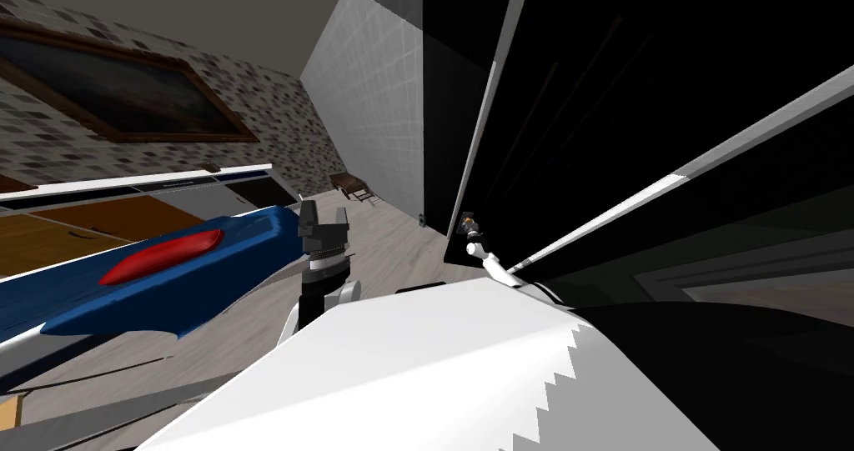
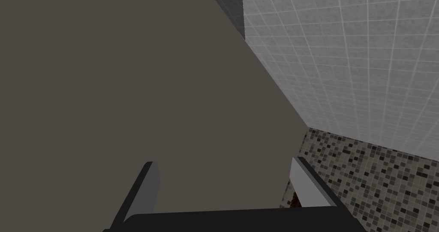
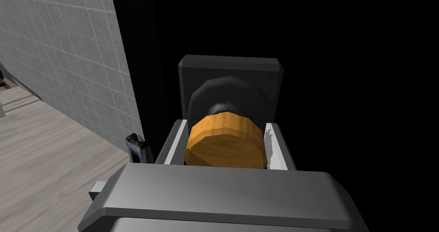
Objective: Pull the door open
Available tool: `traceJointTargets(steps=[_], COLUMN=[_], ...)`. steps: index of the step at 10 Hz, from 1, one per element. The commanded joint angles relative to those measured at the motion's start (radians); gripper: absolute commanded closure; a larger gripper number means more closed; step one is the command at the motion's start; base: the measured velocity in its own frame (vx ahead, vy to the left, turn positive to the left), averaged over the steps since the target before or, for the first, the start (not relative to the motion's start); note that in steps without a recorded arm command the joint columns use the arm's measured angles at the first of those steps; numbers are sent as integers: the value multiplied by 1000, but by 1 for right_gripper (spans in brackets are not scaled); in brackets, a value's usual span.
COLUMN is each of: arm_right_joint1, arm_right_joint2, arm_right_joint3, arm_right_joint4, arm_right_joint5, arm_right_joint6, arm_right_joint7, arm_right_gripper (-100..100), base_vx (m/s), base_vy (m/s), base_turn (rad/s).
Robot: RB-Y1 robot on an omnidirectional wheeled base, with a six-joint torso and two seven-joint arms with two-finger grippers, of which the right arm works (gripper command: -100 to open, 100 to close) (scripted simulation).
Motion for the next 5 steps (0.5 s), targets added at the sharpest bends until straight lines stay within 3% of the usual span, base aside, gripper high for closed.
traceJointTargets(steps=[1,5], arm_right_joint1=[7,24], arm_right_joint2=[-7,-35], arm_right_joint3=[19,64], arm_right_joint4=[-13,-40], arm_right_joint5=[1,2], arm_right_joint6=[0,-2], arm_right_joint7=[-12,-47], arm_right_gripper=[100,100], base_vx=[-196,-215], base_vy=[-71,-61], base_turn=[108,107])
